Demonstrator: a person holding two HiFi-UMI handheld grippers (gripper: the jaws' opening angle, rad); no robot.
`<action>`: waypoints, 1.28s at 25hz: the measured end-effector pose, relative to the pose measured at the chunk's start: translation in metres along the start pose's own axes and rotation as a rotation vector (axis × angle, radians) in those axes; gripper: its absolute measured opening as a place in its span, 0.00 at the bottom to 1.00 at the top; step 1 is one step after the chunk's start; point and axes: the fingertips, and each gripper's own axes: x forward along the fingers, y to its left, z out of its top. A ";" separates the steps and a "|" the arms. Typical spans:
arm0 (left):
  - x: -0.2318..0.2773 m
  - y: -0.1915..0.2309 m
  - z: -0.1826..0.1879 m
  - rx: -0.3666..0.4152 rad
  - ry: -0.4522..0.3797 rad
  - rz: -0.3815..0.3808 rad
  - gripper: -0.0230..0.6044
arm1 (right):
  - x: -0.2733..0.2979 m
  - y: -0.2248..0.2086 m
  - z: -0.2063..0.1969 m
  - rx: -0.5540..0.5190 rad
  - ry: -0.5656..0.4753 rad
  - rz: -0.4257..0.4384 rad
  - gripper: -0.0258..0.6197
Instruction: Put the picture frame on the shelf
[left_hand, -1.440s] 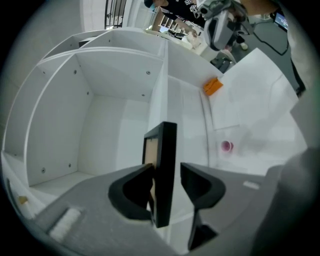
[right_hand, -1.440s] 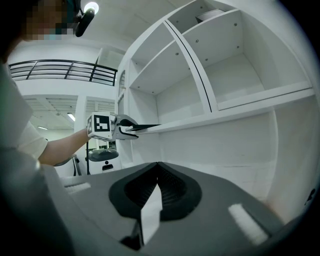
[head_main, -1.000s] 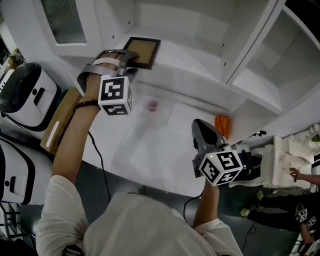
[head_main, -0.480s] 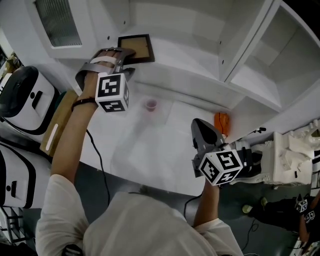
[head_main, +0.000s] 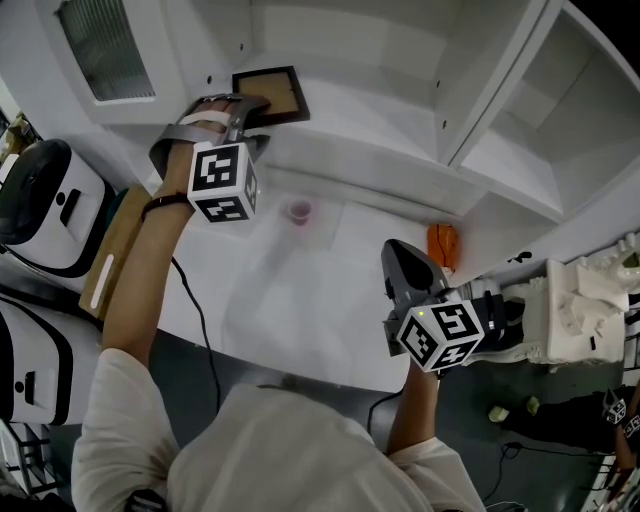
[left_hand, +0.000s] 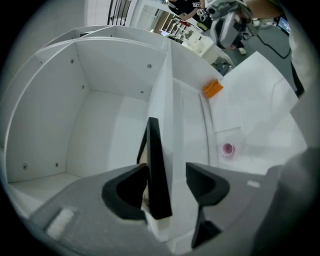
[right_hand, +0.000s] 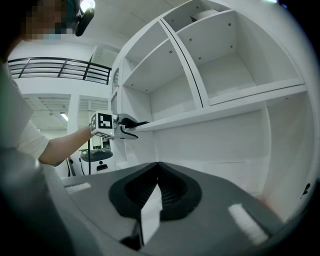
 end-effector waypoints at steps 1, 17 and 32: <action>0.001 0.000 0.000 0.001 -0.001 -0.003 0.43 | 0.000 -0.001 0.000 0.000 -0.001 -0.003 0.05; 0.014 0.002 0.002 0.003 -0.015 -0.025 0.49 | 0.001 -0.002 -0.004 0.006 0.011 -0.030 0.05; 0.032 0.002 0.005 0.019 -0.037 -0.034 0.59 | 0.010 -0.007 -0.007 0.005 0.031 -0.044 0.05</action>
